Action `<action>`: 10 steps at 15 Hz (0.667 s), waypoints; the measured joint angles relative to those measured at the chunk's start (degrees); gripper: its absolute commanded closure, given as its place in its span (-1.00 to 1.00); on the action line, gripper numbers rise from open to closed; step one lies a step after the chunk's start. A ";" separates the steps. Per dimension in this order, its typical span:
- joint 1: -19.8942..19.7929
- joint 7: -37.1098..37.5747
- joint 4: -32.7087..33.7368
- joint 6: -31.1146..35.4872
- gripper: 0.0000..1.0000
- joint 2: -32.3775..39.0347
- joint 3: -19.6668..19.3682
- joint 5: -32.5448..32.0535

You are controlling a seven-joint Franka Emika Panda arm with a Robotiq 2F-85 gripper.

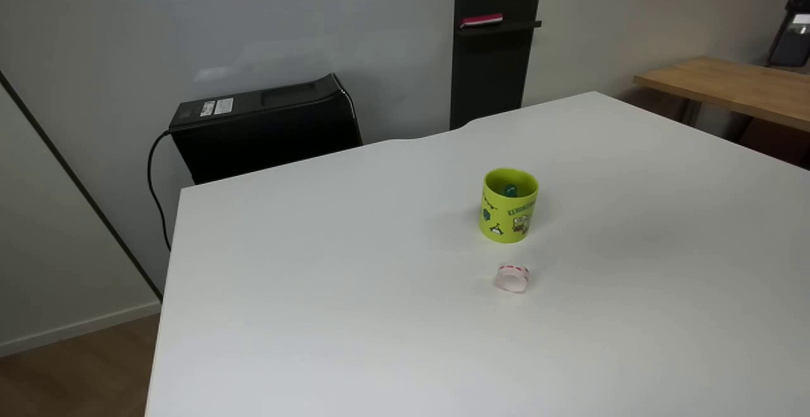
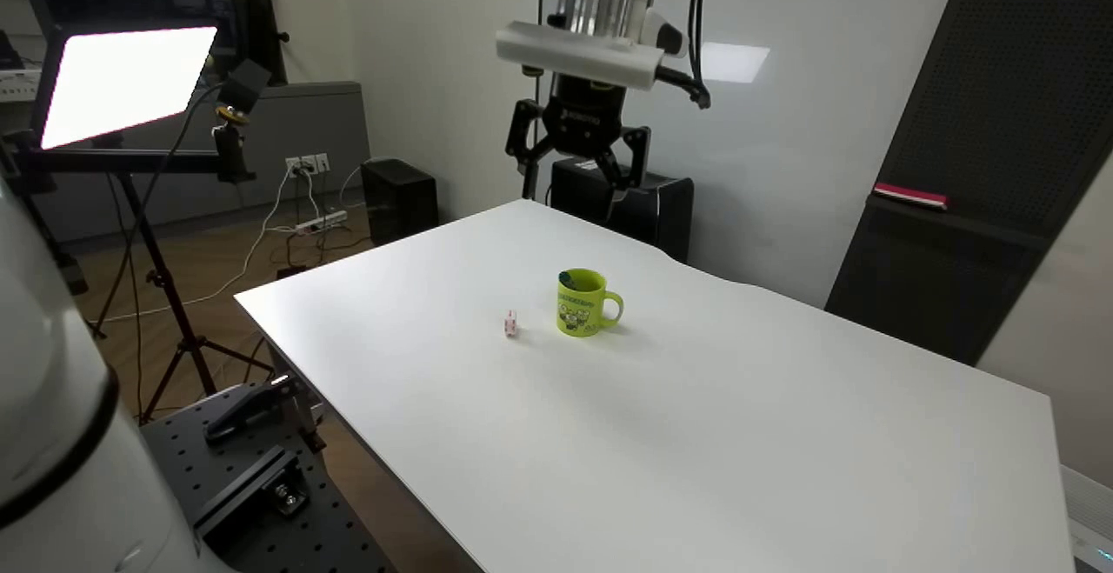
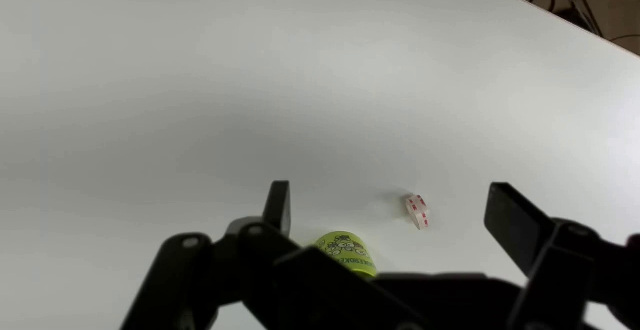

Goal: Remove the marker from the mug and put it on the table

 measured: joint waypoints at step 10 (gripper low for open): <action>-0.01 1.25 5.92 16.51 -1.00 10.40 4.46 -15.41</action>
